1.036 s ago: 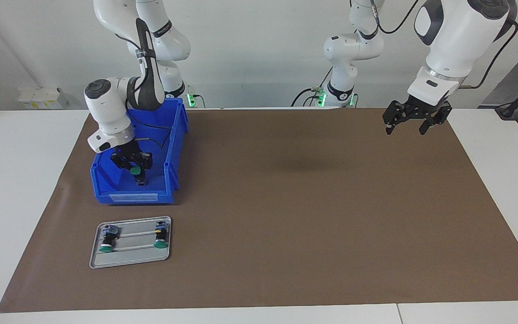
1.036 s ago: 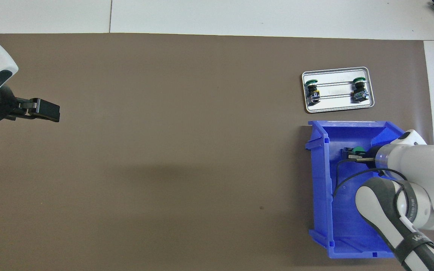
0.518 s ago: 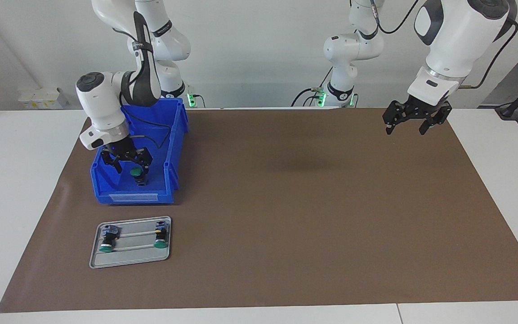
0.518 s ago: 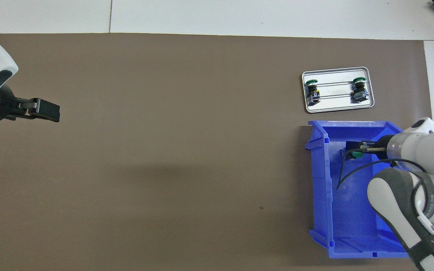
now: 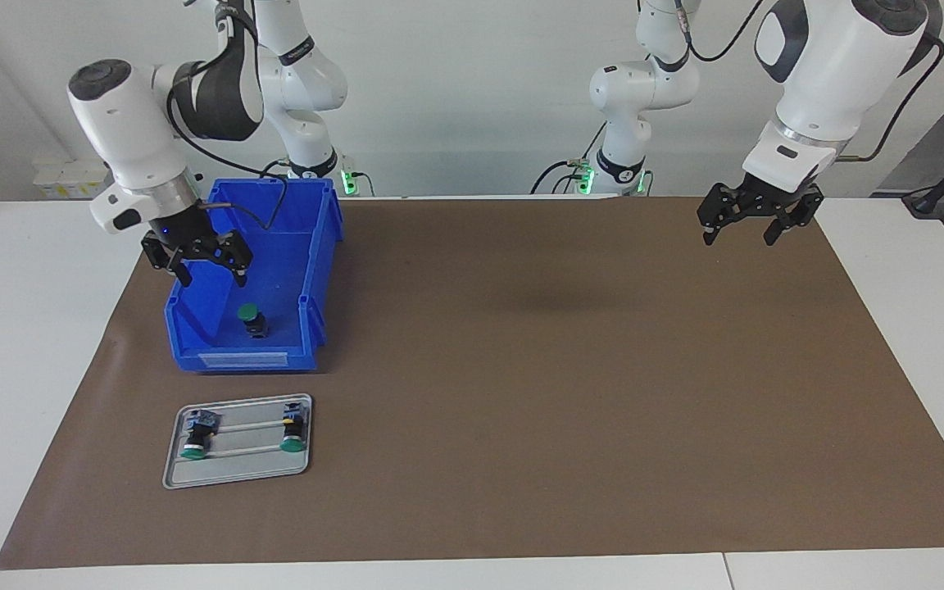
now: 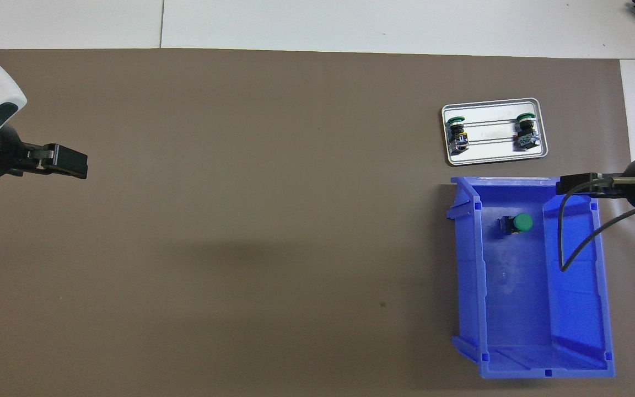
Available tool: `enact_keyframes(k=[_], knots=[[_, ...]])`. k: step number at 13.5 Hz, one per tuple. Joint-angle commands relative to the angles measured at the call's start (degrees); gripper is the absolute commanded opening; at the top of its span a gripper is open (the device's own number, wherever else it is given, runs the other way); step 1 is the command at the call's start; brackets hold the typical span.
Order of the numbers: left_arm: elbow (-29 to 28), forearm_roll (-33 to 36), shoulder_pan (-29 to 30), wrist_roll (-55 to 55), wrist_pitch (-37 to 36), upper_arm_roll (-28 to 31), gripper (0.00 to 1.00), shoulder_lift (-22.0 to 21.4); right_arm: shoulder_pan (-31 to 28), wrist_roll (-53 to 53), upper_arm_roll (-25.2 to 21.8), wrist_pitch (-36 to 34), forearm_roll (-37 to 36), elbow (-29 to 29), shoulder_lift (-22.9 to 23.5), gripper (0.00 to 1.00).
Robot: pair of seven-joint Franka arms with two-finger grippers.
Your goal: Place and press button with both arms
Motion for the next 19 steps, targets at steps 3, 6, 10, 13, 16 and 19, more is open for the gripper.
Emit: enact_keyframes(k=[3, 6, 10, 13, 16, 19], knots=[[-1.68, 0.92, 0.21, -0.48, 0.15, -0.02, 1.00, -1.54, 7.74, 14.80, 1.38, -6.45, -5.39, 4.18, -0.04, 1.00], [-1.68, 0.92, 0.21, -0.48, 0.15, -0.10, 1.00, -1.54, 10.75, 17.57, 1.72, -7.50, -4.80, 7.85, 0.14, 1.00], [-1.68, 0.92, 0.21, -0.48, 0.15, -0.02, 1.00, -1.54, 9.35, 16.78, 1.55, -18.91, -4.00, 22.87, 3.90, 1.00], [-1.68, 0.92, 0.21, -0.48, 0.15, -0.10, 1.00, -1.54, 6.46, 11.27, 0.93, -23.50, -3.12, 28.44, 6.90, 1.00], [-1.68, 0.92, 0.21, -0.48, 0.15, -0.02, 1.00, -1.54, 5.90, 1.67, 0.24, -23.68, -4.17, 24.51, 6.74, 1.00], [-1.68, 0.92, 0.21, -0.48, 0.15, -0.02, 1.00, -1.54, 13.10, 1.22, -7.56, -21.75, -4.44, 22.30, 6.03, 1.00]])
